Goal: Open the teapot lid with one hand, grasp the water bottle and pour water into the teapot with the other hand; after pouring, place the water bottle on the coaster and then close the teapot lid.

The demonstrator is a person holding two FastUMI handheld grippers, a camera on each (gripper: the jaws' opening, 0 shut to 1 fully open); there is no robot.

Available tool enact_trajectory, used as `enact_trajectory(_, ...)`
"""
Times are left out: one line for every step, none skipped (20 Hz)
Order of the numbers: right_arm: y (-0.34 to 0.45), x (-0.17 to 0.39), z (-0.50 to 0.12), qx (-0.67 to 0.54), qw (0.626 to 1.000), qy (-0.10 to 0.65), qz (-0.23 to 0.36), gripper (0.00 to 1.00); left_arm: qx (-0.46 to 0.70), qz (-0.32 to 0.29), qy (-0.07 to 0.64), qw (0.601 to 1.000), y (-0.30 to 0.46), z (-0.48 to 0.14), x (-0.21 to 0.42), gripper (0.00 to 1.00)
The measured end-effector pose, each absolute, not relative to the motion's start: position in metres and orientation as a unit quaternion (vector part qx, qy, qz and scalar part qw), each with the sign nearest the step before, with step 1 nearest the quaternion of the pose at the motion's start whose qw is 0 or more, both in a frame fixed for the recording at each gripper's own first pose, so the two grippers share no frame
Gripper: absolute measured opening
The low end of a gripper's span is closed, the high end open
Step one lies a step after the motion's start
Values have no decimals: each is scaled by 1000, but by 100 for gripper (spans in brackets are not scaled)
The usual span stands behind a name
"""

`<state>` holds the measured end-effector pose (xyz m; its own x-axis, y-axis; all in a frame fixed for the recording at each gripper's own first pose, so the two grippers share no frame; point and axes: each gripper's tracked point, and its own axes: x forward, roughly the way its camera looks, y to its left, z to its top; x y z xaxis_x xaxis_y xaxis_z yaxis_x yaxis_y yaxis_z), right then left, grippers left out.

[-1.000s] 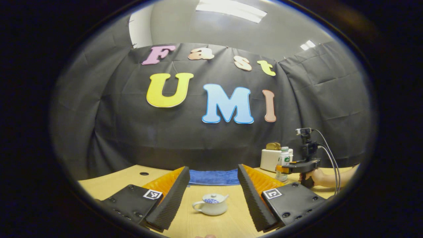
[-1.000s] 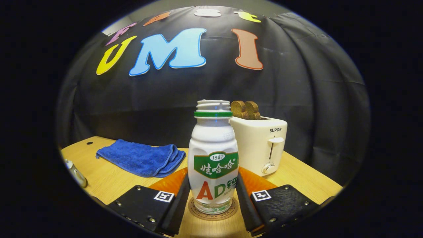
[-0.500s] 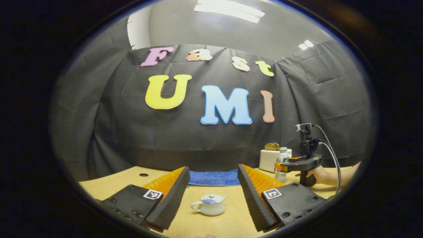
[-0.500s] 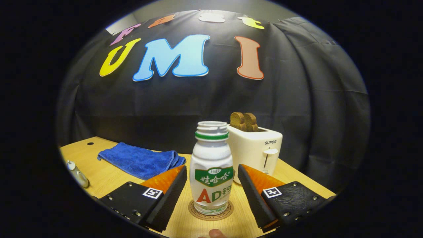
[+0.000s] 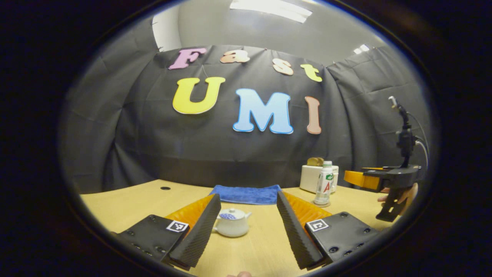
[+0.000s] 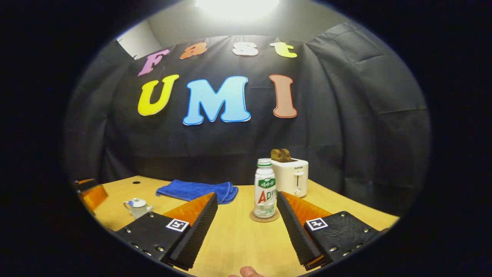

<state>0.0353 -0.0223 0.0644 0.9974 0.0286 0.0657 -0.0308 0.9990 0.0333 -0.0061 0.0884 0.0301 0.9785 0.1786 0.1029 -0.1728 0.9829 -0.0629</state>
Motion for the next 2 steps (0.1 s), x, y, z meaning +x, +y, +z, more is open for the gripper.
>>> enact_trajectory(-11,24,53,22,999,-30,21,95,-24,89,-51,994,80,23,-7,99)
enact_trajectory(1,18,44,19,999,-25,26,95,-21,90,-43,995,73,16,-8,99)
